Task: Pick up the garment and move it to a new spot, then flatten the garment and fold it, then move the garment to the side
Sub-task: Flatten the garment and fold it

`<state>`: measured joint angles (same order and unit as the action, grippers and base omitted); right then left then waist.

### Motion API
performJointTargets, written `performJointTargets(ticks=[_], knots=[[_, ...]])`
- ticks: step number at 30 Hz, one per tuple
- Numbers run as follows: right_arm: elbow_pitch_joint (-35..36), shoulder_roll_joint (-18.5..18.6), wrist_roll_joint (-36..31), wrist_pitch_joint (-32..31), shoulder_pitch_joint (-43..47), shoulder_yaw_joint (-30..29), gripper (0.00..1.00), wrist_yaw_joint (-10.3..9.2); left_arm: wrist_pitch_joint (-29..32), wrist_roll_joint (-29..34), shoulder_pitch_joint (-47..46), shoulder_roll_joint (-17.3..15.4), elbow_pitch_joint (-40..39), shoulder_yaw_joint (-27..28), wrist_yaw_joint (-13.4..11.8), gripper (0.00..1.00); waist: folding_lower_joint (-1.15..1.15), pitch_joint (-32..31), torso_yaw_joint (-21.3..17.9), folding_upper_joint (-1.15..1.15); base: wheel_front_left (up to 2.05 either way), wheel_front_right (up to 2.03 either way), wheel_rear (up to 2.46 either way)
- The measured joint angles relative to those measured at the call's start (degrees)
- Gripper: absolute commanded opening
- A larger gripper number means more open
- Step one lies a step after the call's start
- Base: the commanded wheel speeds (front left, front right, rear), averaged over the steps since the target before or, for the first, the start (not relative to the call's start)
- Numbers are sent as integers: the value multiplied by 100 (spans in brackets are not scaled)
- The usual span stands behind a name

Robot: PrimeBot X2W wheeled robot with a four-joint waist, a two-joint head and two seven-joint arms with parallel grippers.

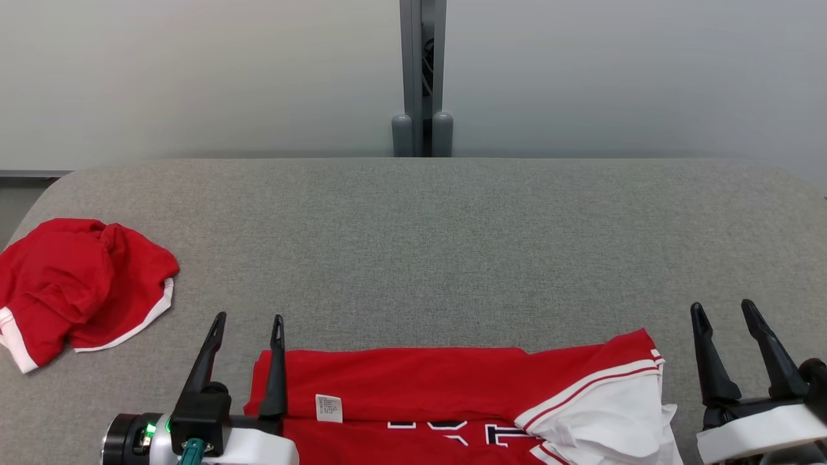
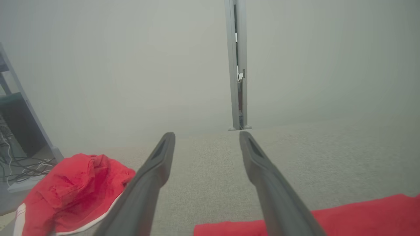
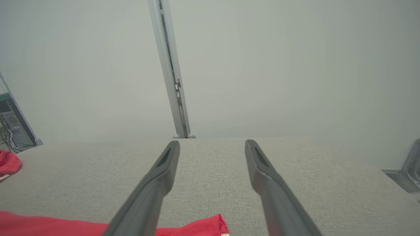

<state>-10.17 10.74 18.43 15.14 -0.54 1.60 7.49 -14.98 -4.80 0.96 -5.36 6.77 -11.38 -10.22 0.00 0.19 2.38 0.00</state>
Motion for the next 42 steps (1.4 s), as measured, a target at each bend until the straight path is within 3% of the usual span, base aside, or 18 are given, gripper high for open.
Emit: performJointTargets(ticks=[6, 8, 12, 20, 26, 42], knots=[[-54, -48, 58, 0, 95, -78, 100, 0, 0, 108, 8, 118, -27, 196, 167, 100, 0, 48, 23, 0, 0, 0, 0], [-211, -74, 348, 1, 117, -80, 100, 0, 0, 135, -1, 154, -26, 285, 219, 100, 0, 64, 23, 0, 0, 0, 0], [-956, 44, 690, 0, 266, 204, 100, -1, 0, 177, 0, 208, -11, 370, 294, 100, 0, 80, 15, 0, 0, 0, 0], [-2152, 136, 2037, -22, 96, 856, 100, -1, 0, 229, -4, 233, 54, 455, 412, 100, 0, 177, 35, 0, 0, 0, 0], [-2404, 274, 2791, -24, -163, 1381, 100, -1, 0, 278, -24, 240, 68, 494, 469, 100, 0, 257, 57, 0, 0, 0, 0], [-2694, 552, 3982, 37, -603, 2603, 100, -2, 0, 335, -126, 247, 98, 554, 560, 100, 0, 382, 179, 0, 0, 0, 0]])
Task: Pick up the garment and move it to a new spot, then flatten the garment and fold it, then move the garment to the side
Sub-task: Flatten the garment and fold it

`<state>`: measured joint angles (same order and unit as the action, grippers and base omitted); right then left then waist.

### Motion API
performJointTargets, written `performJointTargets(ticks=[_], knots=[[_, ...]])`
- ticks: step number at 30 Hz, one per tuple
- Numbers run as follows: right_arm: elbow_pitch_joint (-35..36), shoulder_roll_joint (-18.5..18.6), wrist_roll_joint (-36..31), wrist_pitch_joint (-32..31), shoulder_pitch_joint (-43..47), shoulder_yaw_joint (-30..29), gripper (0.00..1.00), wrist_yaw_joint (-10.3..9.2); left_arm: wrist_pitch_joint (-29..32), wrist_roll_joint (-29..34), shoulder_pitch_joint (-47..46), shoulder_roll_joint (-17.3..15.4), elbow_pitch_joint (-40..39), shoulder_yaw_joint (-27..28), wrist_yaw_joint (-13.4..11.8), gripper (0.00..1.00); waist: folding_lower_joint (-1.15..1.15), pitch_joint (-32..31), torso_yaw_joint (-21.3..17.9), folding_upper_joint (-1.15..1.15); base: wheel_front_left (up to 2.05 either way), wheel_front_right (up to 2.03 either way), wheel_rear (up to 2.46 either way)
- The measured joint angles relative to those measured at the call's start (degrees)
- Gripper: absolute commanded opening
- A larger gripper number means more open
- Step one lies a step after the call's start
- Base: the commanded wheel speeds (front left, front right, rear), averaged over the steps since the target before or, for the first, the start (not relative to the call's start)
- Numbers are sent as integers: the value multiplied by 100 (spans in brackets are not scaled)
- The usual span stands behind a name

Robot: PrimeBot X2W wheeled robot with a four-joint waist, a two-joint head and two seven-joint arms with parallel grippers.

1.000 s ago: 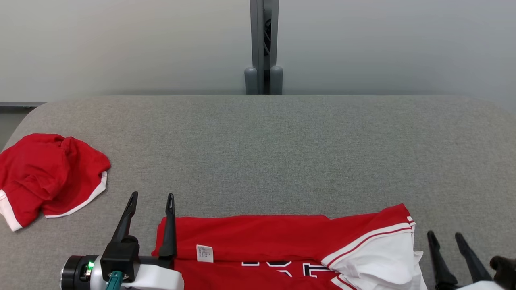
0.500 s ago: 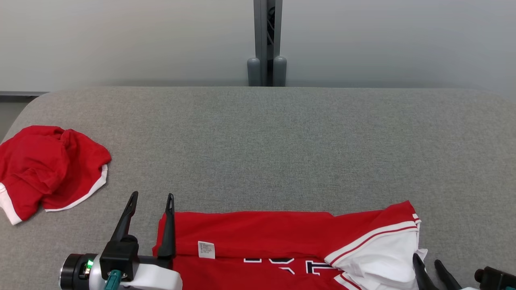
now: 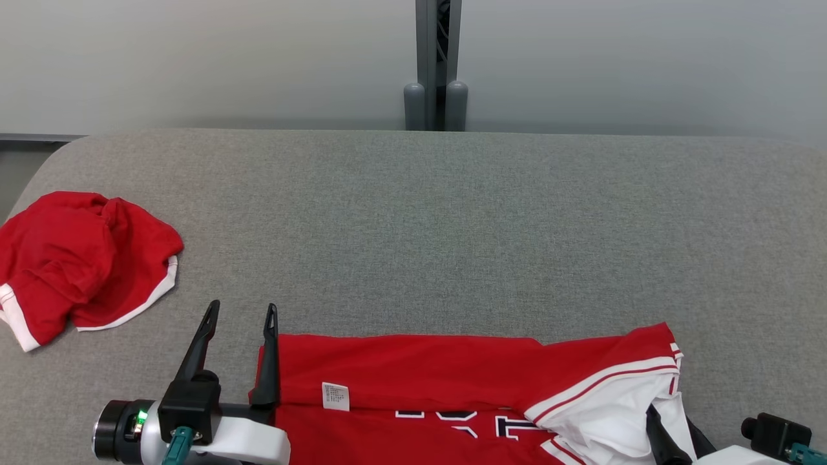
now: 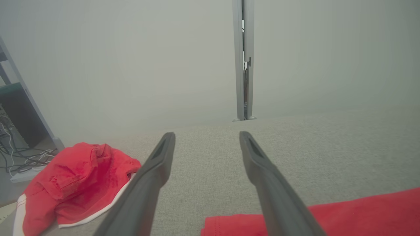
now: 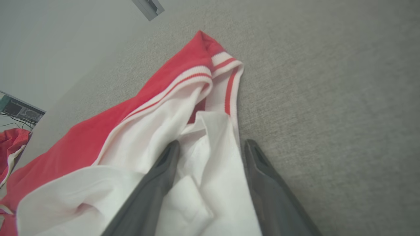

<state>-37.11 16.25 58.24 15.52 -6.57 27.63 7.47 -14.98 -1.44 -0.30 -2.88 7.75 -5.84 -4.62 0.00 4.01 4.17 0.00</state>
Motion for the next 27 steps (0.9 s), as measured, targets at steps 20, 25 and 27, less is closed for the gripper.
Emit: performJointTargets(ticks=[20, 25, 27], knots=[[12, 240, 433, -38, -235, 92, 0, 3, 0, 13, -14, 4, 34, 10, 1, 100, 0, -7, -12, 0, 0, 0, 0], [-120, 512, 374, -37, -375, -170, 0, 3, 0, 10, -14, 5, 54, 7, 2, 100, 0, -41, -7, 0, 0, 0, 0], [-252, 633, 361, -37, -450, -192, 0, 3, 0, 10, -14, 4, 71, 1, 10, 100, 0, -52, -2, 0, 0, 0, 0]])
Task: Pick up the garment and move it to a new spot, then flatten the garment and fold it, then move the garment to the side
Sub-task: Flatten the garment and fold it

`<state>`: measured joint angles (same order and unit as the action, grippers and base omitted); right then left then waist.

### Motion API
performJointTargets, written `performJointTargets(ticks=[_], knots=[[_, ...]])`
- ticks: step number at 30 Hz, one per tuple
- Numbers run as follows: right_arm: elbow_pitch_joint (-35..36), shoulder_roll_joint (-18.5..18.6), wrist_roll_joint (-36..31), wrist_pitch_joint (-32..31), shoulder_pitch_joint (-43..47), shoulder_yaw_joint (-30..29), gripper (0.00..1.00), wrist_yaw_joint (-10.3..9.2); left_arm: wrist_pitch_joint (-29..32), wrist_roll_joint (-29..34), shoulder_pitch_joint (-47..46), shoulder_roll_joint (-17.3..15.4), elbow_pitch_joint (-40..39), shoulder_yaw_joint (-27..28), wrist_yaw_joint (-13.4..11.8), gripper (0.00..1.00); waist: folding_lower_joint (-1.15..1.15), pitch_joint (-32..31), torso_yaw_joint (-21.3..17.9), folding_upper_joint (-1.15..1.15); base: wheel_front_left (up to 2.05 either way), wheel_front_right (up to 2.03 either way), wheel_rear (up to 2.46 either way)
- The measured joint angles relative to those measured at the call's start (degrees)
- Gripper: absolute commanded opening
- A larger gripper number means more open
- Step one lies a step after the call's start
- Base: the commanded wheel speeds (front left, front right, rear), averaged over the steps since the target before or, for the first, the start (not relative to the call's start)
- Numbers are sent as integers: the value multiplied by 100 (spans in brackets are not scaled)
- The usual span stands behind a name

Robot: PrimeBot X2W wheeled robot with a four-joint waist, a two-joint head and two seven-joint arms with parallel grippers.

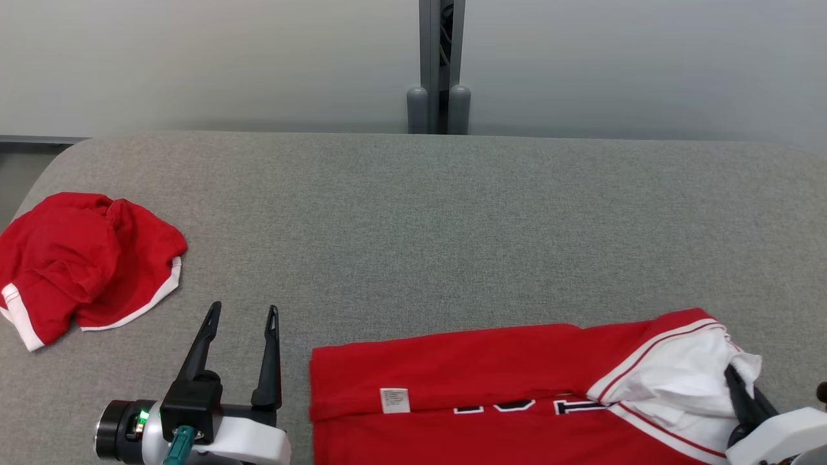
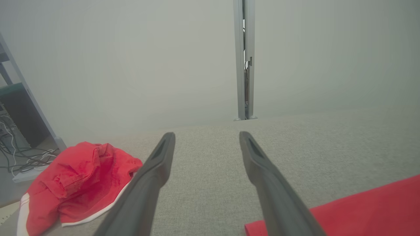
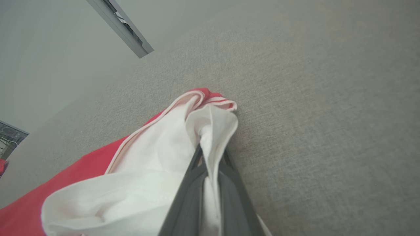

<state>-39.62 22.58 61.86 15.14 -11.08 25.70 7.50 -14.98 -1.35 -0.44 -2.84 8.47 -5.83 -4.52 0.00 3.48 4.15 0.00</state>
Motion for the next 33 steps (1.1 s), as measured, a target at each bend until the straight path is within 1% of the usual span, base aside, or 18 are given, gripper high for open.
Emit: performJointTargets(ticks=[7, 12, 16, 18, 21, 26, 28, 33], knots=[[-366, 455, 18, 0, -180, -62, 0, 0, 0, 3, -1, 0, 46, 10, 49, 100, 0, -60, 33, 0, 0, 0, 0], [-234, 491, 21, 0, -223, 93, 0, -1, 0, 9, 8, 0, 69, 31, 68, 100, 0, -119, 41, 0, 0, 0, 0], [31, 468, 218, 0, -148, 385, 0, -1, 0, 9, 23, 2, 122, 38, 77, 100, 0, -192, 11, 0, 0, 0, 0], [245, 424, 469, -9, -114, 445, 0, -2, 0, 8, 35, 1, 129, 45, 77, 100, 0, -236, -9, 0, 0, 0, 0], [759, 344, 922, -164, -20, 520, 0, -3, 0, 2, 68, 1, 142, 53, 77, 100, 0, -297, -48, 0, 0, 0, 0], [1513, 328, 1504, -420, 137, 634, 0, -7, 0, -46, 121, 1, 166, 38, 67, 100, 0, -393, -113, 0, 0, 0, 0], [1736, 233, 1871, -519, 230, 571, 0, -8, 0, -55, 124, 3, 179, 32, 65, 100, 0, -425, -131, 0, 0, 0, 0], [2418, -82, 2479, -831, 418, 575, 0, -8, 0, -124, 127, 3, 169, 35, 8, 100, 0, -464, -150, 0, 0, 0, 0]])
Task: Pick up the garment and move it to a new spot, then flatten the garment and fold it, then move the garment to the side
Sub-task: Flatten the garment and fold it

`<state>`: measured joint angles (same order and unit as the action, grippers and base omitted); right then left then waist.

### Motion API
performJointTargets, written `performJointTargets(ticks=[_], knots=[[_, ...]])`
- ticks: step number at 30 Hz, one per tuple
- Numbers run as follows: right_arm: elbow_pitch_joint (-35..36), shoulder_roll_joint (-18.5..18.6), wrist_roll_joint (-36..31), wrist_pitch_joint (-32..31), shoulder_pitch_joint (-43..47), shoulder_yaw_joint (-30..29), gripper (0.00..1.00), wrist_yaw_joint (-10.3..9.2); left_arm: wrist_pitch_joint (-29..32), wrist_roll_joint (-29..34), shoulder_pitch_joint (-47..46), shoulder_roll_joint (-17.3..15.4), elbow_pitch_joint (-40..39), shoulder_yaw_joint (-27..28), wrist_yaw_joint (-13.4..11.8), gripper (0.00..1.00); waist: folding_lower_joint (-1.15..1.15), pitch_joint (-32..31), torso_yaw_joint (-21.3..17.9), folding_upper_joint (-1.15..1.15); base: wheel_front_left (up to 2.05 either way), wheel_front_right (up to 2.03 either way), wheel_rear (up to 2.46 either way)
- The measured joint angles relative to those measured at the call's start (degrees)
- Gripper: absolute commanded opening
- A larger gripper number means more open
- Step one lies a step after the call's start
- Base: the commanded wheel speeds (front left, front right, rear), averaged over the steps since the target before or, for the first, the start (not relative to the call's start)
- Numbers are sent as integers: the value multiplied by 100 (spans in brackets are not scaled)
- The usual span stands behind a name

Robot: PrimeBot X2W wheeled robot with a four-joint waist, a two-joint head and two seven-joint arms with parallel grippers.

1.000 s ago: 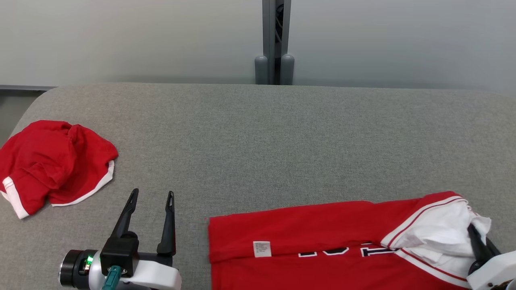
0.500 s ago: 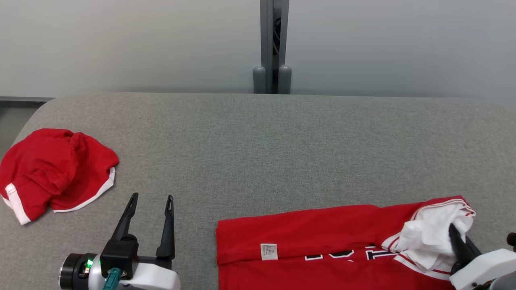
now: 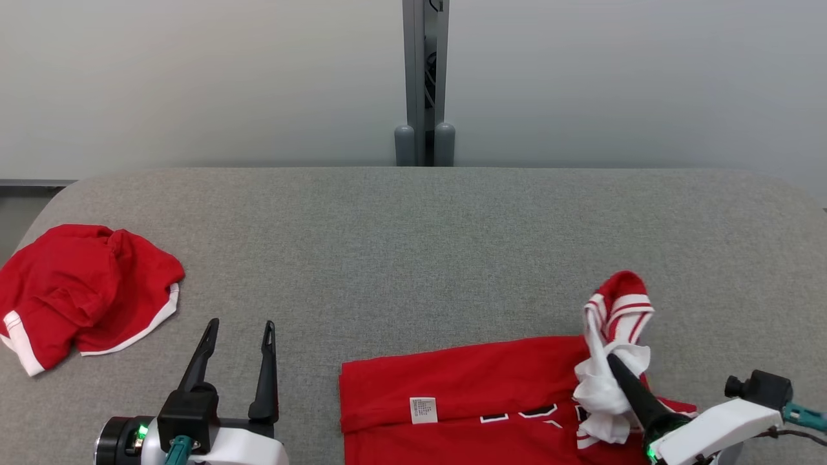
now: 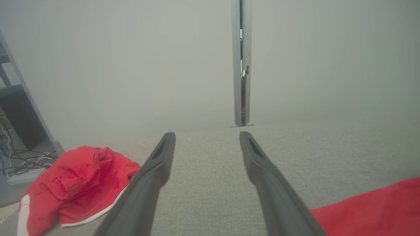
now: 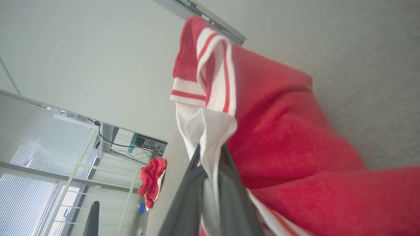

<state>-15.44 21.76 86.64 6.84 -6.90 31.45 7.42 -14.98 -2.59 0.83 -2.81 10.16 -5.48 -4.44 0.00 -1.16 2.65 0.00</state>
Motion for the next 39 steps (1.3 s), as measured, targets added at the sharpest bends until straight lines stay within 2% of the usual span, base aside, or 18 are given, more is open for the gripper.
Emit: performJointTargets(ticks=[5, 13, 18, 28, 39], knots=[[389, -354, 485, -167, 136, -7, 0, 0, 0, -46, 3, -1, -10, -24, -25, 100, 0, 28, 18, 0, 0, 0, 0], [453, -1074, 1160, -285, 230, 147, 0, -1, 0, -151, -10, 0, -7, -48, -93, 100, 0, 123, 180, 0, 0, 0, 0], [504, -1349, 1504, -328, 255, 304, 0, -1, 0, -247, -21, 0, -3, -85, -152, 100, 0, 181, 312, 0, 0, 0, 0], [253, -1604, 1833, -219, -2, 801, 0, -1, 0, -334, -63, 0, 13, -164, -218, 100, 0, 211, 481, 0, 0, 0, 0], [-46, -1701, 2101, -143, -349, 1265, 0, -1, 0, -342, -125, -1, 26, -126, -209, 100, 0, 349, 584, 0, 0, 0, 0]])
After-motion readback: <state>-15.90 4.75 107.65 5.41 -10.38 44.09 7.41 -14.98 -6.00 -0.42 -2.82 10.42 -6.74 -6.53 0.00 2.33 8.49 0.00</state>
